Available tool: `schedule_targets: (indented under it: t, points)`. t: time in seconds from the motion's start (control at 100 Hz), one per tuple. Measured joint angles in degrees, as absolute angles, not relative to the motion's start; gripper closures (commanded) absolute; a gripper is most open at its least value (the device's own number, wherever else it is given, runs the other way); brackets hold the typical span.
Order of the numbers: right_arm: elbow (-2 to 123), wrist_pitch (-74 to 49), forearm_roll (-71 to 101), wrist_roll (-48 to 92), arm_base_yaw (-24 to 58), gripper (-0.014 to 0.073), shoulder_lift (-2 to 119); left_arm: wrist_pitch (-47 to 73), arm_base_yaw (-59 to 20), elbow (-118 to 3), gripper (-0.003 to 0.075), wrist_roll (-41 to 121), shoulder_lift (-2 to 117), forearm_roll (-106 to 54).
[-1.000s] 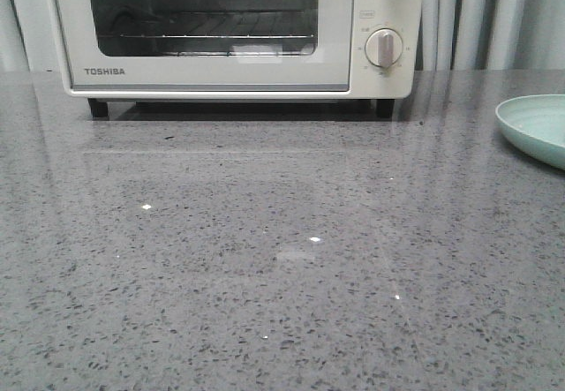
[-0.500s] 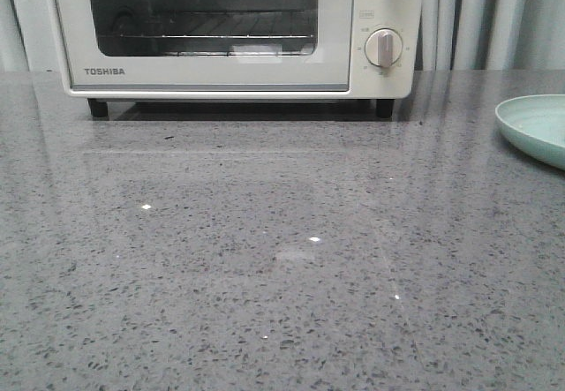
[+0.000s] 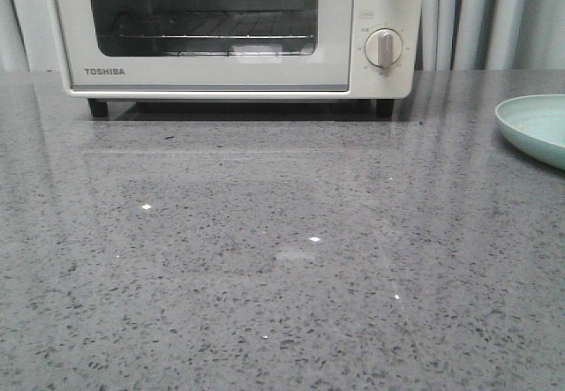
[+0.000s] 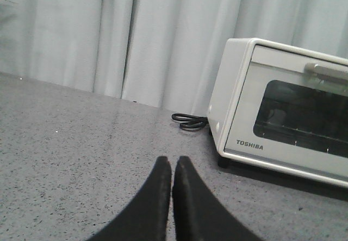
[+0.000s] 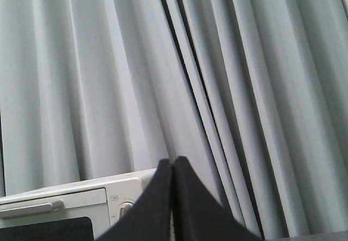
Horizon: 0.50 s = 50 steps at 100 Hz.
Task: Put bread in oven
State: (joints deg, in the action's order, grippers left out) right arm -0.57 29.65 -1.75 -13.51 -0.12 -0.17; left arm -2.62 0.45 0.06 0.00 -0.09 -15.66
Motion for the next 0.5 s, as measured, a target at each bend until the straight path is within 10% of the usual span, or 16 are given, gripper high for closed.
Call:
schedule_targets:
  t: [0.5]
  points:
    - [-0.57,24.12,-1.75,-16.84,-0.12,0.0652,-0.17,-5.39,0.45,0.06,0.0741,0.0,-0.09,-32.75]
